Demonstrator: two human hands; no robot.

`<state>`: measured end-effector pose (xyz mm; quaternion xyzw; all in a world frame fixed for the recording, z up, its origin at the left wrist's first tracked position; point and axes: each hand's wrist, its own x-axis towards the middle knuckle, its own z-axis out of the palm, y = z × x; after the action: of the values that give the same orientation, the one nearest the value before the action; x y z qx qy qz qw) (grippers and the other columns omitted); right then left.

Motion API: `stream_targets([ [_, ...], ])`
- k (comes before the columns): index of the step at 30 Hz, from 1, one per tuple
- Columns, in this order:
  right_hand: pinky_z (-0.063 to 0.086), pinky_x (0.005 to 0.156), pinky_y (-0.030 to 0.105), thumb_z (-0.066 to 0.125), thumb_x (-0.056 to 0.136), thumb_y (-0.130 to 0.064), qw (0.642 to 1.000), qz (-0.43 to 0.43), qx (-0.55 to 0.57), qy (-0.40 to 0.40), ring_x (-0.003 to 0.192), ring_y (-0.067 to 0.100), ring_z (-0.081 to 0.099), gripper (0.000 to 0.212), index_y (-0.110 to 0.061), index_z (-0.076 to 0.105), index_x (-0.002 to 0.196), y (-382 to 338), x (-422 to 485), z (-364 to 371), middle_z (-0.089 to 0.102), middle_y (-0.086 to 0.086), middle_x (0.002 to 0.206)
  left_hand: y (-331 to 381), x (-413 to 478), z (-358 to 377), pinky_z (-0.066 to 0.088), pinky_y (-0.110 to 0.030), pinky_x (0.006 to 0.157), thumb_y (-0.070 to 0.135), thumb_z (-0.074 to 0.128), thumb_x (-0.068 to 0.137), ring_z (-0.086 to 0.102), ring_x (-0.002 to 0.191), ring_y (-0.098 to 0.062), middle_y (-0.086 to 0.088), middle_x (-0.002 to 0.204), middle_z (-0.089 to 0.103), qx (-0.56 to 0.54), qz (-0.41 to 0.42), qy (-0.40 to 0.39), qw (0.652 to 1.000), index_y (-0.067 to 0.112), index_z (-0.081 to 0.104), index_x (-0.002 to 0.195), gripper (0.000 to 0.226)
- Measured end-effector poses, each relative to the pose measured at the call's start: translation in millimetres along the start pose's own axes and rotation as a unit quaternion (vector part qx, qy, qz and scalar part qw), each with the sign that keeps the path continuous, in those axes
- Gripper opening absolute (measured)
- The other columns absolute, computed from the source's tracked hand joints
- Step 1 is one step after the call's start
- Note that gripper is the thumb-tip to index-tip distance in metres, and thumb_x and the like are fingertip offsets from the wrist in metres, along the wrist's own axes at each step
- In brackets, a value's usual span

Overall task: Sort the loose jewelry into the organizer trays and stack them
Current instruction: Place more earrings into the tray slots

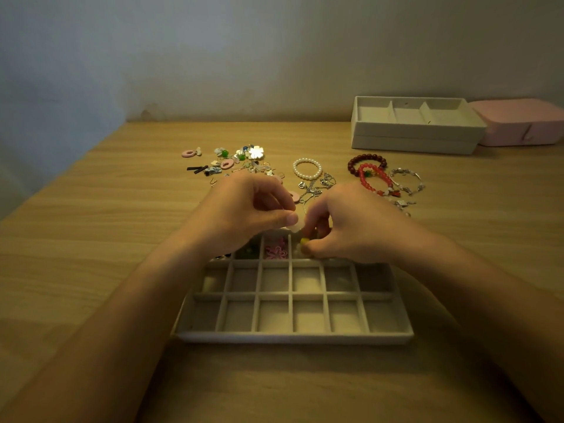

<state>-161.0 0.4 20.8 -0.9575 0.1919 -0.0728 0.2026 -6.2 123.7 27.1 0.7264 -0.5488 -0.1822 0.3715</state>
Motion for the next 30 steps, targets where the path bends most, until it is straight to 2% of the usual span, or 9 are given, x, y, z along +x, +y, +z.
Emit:
stream_targets([
  [3,0.052,0.058,0.028,0.079,0.079,-0.043,1.000,-0.006,-0.016,0.009,0.067,0.003,0.057,0.013,-0.032,0.077,0.087,-2.6,-0.8,-0.1,0.060,-0.018,0.071,1.2,-0.7,-1.3,0.062,-0.029,0.075,0.021,0.082,0.076,0.071,0.076,-0.003,0.008,0.082,0.076,0.024,0.002,-0.006,1.000,0.022,0.077,0.093,0.017],
  [7,0.036,0.051,0.012,0.079,0.083,-0.038,1.000,-0.003,-0.007,0.001,0.064,0.000,0.054,0.009,-0.031,0.078,0.089,-2.6,-1.5,-7.3,0.056,-0.020,0.067,0.5,-0.5,-1.1,0.062,-0.030,0.076,0.024,0.082,0.073,0.072,0.077,-0.003,0.009,0.083,0.076,0.031,0.000,-0.023,0.999,0.023,0.078,0.092,0.019],
  [10,0.032,0.050,0.010,0.080,0.083,-0.038,1.000,0.000,-0.009,-0.006,0.064,0.000,0.054,0.011,-0.030,0.079,0.091,-1.9,-1.3,-9.0,0.056,-0.020,0.067,-0.9,1.0,1.9,0.061,-0.028,0.074,0.025,0.085,0.072,0.071,0.075,-0.003,0.009,0.081,0.076,0.039,0.002,-0.035,0.999,0.022,0.079,0.090,0.019],
  [14,0.039,0.051,0.015,0.079,0.083,-0.038,1.000,0.005,-0.015,-0.005,0.066,0.002,0.058,0.013,-0.029,0.080,0.092,-2.5,-1.1,-5.4,0.060,-0.019,0.071,-2.0,2.4,6.1,0.056,-0.022,0.066,0.030,0.086,0.070,0.067,0.071,-0.002,0.012,0.075,0.073,0.053,0.008,-0.038,0.998,0.030,0.077,0.082,0.015],
  [18,0.049,0.055,0.020,0.079,0.084,-0.036,1.000,0.007,-0.017,-0.011,0.068,0.002,0.060,0.013,-0.027,0.080,0.094,-3.7,-1.4,-5.4,0.063,-0.019,0.072,-2.9,2.7,4.5,0.035,-0.012,0.053,0.033,0.088,0.068,0.053,0.061,0.004,0.014,0.070,0.066,0.074,0.022,-0.031,0.997,0.032,0.077,0.078,0.015],
  [21,0.050,0.055,0.018,0.078,0.085,-0.035,1.000,0.006,-0.015,-0.020,0.069,0.002,0.061,0.013,-0.027,0.080,0.095,-4.2,-1.2,-6.2,0.065,-0.018,0.074,-3.0,3.1,3.8,0.034,-0.011,0.054,0.033,0.089,0.068,0.054,0.063,0.005,0.016,0.071,0.067,0.085,0.029,-0.035,0.995,0.031,0.078,0.079,0.015],
  [25,0.037,0.048,0.009,0.078,0.087,-0.034,0.999,0.003,-0.013,-0.031,0.067,0.000,0.059,0.012,-0.027,0.080,0.097,-3.0,-1.6,-8.2,0.062,-0.019,0.072,-3.7,3.9,4.0,0.043,-0.021,0.061,0.034,0.087,0.070,0.058,0.072,-0.003,0.017,0.075,0.068,0.103,0.034,-0.048,0.993,0.039,0.076,0.080,0.016],
  [28,0.037,0.050,0.009,0.078,0.086,-0.035,0.999,0.001,-0.017,-0.028,0.068,0.001,0.058,0.015,-0.028,0.080,0.099,-2.1,-0.7,-9.6,0.062,-0.019,0.073,-2.8,4.2,6.6,0.051,-0.034,0.067,0.038,0.086,0.069,0.060,0.077,-0.010,0.015,0.080,0.069,0.120,0.034,-0.060,0.990,0.037,0.078,0.083,0.016],
  [30,0.036,0.047,0.008,0.079,0.086,-0.036,1.000,0.002,-0.017,-0.027,0.067,0.000,0.057,0.016,-0.028,0.080,0.099,-2.3,0.4,-9.6,0.061,-0.020,0.071,-2.6,4.0,8.4,0.052,-0.035,0.069,0.041,0.085,0.069,0.060,0.077,-0.008,0.016,0.082,0.069,0.145,0.038,-0.065,0.987,0.037,0.079,0.085,0.017],
])
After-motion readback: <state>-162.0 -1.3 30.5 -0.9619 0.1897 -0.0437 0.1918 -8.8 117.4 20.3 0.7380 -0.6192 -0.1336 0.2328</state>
